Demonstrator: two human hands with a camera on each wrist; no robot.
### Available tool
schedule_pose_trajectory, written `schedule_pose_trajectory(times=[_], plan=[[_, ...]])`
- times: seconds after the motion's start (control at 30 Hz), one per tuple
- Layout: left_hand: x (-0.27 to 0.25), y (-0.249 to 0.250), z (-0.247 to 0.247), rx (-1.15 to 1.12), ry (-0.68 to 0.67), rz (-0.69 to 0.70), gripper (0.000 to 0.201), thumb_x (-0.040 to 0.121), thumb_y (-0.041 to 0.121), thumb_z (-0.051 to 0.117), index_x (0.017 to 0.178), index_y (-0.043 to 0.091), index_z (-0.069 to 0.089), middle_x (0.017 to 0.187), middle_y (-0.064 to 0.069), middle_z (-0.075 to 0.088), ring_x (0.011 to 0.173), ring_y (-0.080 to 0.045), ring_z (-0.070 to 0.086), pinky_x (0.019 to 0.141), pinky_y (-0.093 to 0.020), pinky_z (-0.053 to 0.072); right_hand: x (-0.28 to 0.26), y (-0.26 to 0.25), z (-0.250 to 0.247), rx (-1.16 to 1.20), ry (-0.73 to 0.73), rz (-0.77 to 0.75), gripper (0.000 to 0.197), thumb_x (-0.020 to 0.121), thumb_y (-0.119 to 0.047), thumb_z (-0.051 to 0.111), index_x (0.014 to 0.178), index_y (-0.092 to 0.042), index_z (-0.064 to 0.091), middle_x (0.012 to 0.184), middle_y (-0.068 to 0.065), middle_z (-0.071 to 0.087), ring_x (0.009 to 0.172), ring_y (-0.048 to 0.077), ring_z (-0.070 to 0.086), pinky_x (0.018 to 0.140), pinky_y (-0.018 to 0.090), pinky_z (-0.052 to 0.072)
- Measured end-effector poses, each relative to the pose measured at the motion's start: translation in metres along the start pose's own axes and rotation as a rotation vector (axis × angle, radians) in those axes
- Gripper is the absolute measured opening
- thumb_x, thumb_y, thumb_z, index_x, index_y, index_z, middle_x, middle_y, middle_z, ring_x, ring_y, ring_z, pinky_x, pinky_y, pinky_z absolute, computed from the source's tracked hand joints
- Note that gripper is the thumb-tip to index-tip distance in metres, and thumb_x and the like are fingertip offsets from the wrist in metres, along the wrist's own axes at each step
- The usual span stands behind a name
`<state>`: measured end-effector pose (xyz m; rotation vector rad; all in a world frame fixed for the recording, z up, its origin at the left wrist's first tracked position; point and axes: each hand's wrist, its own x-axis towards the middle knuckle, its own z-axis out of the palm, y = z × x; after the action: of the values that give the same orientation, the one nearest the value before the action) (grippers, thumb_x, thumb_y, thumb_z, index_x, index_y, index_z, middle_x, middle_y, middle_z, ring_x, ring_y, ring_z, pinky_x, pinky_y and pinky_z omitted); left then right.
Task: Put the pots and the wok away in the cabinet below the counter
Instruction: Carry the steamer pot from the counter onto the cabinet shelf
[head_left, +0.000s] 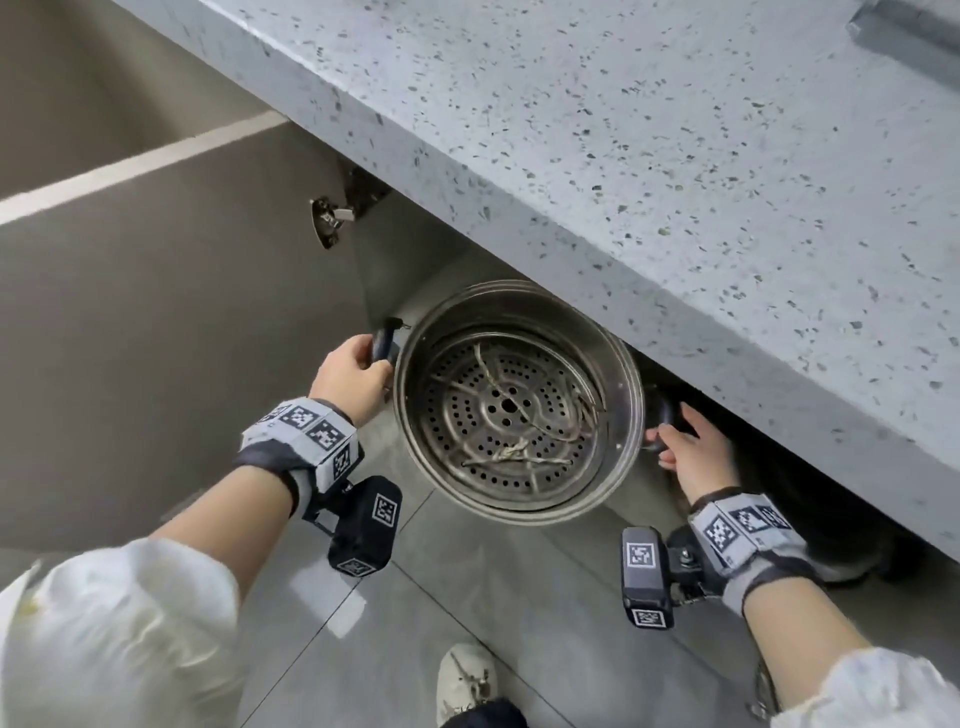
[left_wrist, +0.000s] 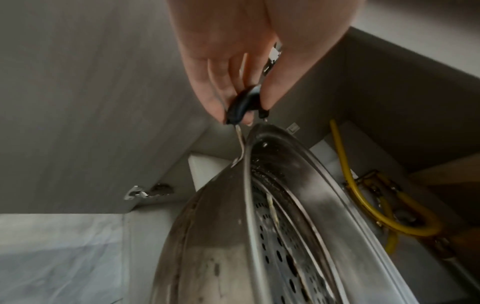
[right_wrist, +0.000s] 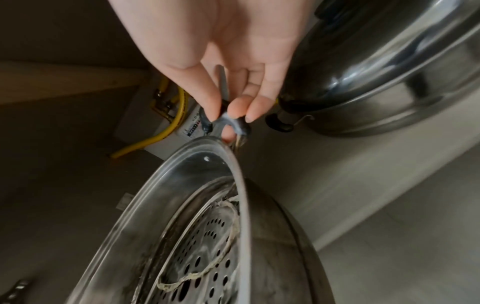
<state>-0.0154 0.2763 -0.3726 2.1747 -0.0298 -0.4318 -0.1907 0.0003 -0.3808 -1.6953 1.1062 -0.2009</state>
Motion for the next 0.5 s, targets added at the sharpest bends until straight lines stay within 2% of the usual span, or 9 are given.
schedule_pose_trajectory(times=[0.1, 0.17, 0.2, 0.27, 0.4, 0.5], plan=[[0.032, -0.002, 0.02, -0.056, -0.005, 0.071, 0.025, 0.08, 0.008, 0.051, 0.102, 0.005, 0.063, 0.085, -0.012, 0.062, 0.077, -0.025, 0.055, 0.074, -0.034, 0.047, 0.031, 0.01, 0.006, 0.008, 0.029, -0.045, 0.038, 0.092, -0.004, 0.043, 0.128, 0.009, 0.044, 0.075, 0.001, 0.058, 0.06, 0.011, 0.044, 0.055, 0.014, 0.043], [0.054, -0.007, 0.034, -0.099, -0.022, 0.114, 0.028, 0.083, 0.009, 0.051, 0.108, 0.005, 0.062, 0.089, -0.014, 0.063, 0.081, -0.023, 0.056, 0.081, -0.033, 0.049, 0.052, 0.017, 0.01, 0.029, 0.04, -0.084, 0.041, 0.092, -0.003, 0.043, 0.131, 0.008, 0.041, 0.084, 0.008, 0.06, 0.059, 0.012, 0.043, 0.056, 0.016, 0.041], [0.063, -0.01, 0.039, -0.12, -0.029, 0.131, 0.029, 0.084, 0.01, 0.051, 0.11, 0.006, 0.061, 0.091, -0.015, 0.063, 0.083, -0.024, 0.056, 0.089, -0.038, 0.05, 0.06, 0.02, 0.012, 0.037, 0.052, -0.099, 0.044, 0.092, -0.002, 0.043, 0.136, 0.004, 0.038, 0.083, 0.008, 0.06, 0.058, 0.011, 0.043, 0.056, 0.017, 0.042], [0.079, -0.014, 0.052, -0.161, -0.039, 0.167, 0.029, 0.086, 0.012, 0.051, 0.112, 0.006, 0.061, 0.091, -0.013, 0.062, 0.084, -0.024, 0.057, 0.096, -0.048, 0.048, 0.08, 0.028, 0.016, 0.044, 0.082, -0.135, 0.048, 0.092, -0.003, 0.044, 0.139, -0.003, 0.036, 0.075, 0.0, 0.058, 0.058, 0.009, 0.044, 0.055, 0.017, 0.044], [0.108, -0.018, 0.073, -0.204, -0.016, 0.241, 0.025, 0.088, 0.013, 0.049, 0.11, 0.008, 0.061, 0.091, -0.007, 0.061, 0.087, -0.021, 0.055, 0.096, -0.043, 0.045, 0.112, 0.035, 0.022, 0.046, 0.113, -0.226, 0.046, 0.092, -0.006, 0.045, 0.138, -0.007, 0.039, 0.072, -0.005, 0.055, 0.058, 0.011, 0.045, 0.051, 0.016, 0.047], [0.123, -0.018, 0.082, -0.219, -0.008, 0.298, 0.018, 0.091, 0.013, 0.047, 0.101, 0.009, 0.061, 0.079, -0.004, 0.059, 0.085, -0.02, 0.053, 0.092, -0.039, 0.046, 0.131, 0.034, 0.022, 0.054, 0.133, -0.268, 0.045, 0.092, -0.005, 0.046, 0.136, -0.008, 0.041, 0.07, -0.004, 0.055, 0.054, 0.009, 0.049, 0.038, 0.004, 0.042]])
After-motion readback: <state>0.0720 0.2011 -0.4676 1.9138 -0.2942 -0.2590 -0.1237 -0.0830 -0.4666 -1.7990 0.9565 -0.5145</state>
